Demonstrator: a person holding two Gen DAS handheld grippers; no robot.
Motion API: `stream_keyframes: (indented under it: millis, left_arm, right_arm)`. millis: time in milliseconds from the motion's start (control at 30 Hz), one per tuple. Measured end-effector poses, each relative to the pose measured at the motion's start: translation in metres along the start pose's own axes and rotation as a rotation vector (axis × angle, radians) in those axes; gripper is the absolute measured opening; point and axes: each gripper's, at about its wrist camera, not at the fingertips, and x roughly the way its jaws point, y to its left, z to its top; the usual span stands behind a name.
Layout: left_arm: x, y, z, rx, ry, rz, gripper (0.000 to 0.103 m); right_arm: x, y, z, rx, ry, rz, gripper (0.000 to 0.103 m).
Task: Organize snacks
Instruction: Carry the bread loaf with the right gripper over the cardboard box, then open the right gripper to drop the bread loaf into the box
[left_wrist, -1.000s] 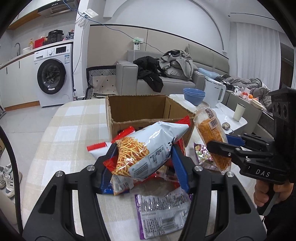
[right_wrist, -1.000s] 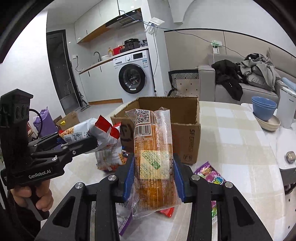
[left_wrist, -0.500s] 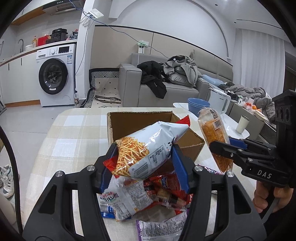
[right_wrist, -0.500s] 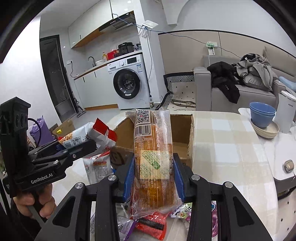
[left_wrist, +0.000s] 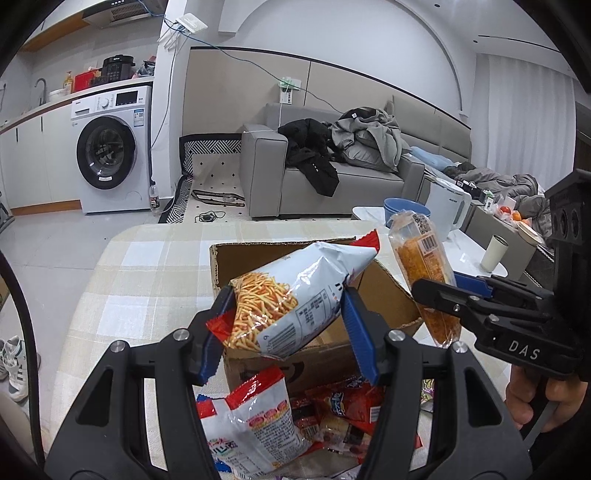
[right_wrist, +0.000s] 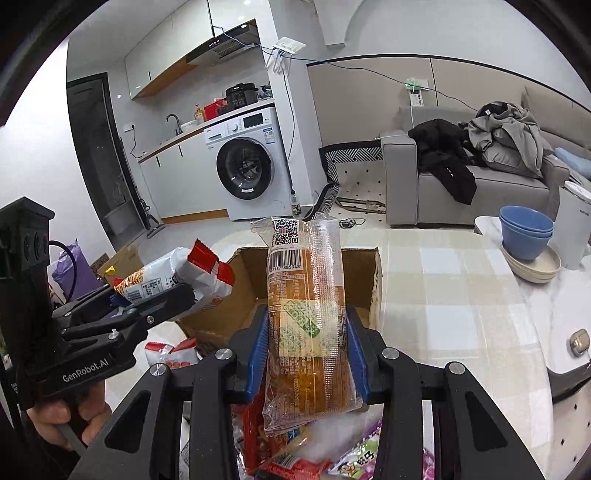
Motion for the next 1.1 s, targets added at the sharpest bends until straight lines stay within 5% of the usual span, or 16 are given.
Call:
stream_keyframes:
  millis: [467,600,700,867,933,1100]
  left_arm:
    - [0.048,0.007,0.002,0.0,0.052,0.02,0.056]
    - [0.05,0.008,-0.002,0.012,0.06,0.016,0.06]
    - [0.047,0.009,-0.004,0.005,0.054,0.028,0.081]
    - [0.041,0.013,-0.01,-0.013,0.06,0.006,0.094]
    - [0.035,0.013,-0.013,-0.007,0.05,0.041,0.102]
    - [0.016,0.015,-0.031,-0.012,0.053,0.033,0.102]
  right_arm:
    - [0.037,0.0,0.015,0.007,0.038,-0.017,0.041]
    - [0.033,0.0,0.016,0.009,0.017,-0.027,0.052]
    - [0.027,0.0,0.014,-0.01,0.013,-0.036,0.056]
    - [0.014,-0.003,0.006,-0.026,-0.006,-0.013,0.093]
    - [0.009,-0.005,0.001,-0.024,0.004,-0.002,0.098]
    - [-0.008,-0.007,-0.015,-0.027,0.003,-0.017,0.102]
